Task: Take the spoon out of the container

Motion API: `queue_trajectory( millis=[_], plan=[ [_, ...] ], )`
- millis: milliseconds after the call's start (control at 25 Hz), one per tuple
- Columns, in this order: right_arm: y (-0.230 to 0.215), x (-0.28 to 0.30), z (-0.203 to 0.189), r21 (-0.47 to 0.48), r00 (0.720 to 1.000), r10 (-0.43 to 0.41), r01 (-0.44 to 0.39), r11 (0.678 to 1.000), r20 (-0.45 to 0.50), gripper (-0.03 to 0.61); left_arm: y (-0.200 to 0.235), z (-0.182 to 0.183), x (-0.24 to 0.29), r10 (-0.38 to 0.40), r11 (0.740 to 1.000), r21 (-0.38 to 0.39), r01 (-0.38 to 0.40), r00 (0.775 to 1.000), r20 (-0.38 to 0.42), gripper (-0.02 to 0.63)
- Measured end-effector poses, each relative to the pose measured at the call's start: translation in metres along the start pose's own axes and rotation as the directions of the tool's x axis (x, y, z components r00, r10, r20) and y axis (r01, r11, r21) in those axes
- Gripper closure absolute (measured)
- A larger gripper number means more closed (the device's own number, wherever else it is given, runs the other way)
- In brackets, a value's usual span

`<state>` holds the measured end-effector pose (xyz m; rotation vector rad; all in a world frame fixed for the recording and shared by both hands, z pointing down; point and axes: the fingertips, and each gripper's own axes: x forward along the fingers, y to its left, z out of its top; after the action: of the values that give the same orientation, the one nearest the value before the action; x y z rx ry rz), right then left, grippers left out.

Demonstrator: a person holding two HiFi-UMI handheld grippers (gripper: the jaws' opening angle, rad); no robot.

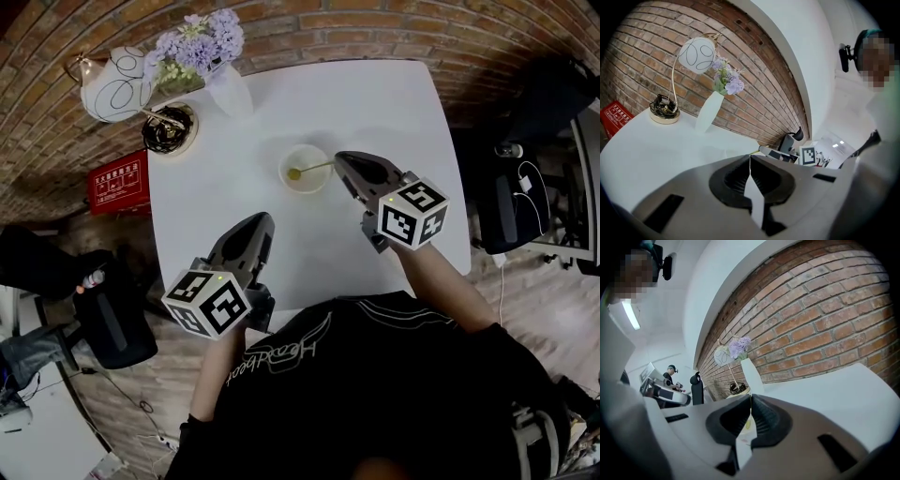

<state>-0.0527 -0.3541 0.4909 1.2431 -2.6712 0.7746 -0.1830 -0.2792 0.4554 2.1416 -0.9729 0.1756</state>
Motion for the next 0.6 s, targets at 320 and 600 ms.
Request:
queue_trajectory(
  millis=[320, 600],
  plan=[
    [0.019, -0.026, 0.023, -0.021, 0.998, 0.001, 0.000, 1.000, 0.058, 0.578, -0.014, 0.004, -0.021, 0.016, 0.998, 0.063, -0.018, 0.999, 0.031, 0.607],
    [0.047, -0.053, 0.052, -0.071, 0.991, 0.027, -0.018, 0.997, 0.128, 0.578, -0.032, 0.014, -0.038, -0.019, 0.996, 0.086, 0.012, 0.996, 0.082, 0.607]
  ],
)
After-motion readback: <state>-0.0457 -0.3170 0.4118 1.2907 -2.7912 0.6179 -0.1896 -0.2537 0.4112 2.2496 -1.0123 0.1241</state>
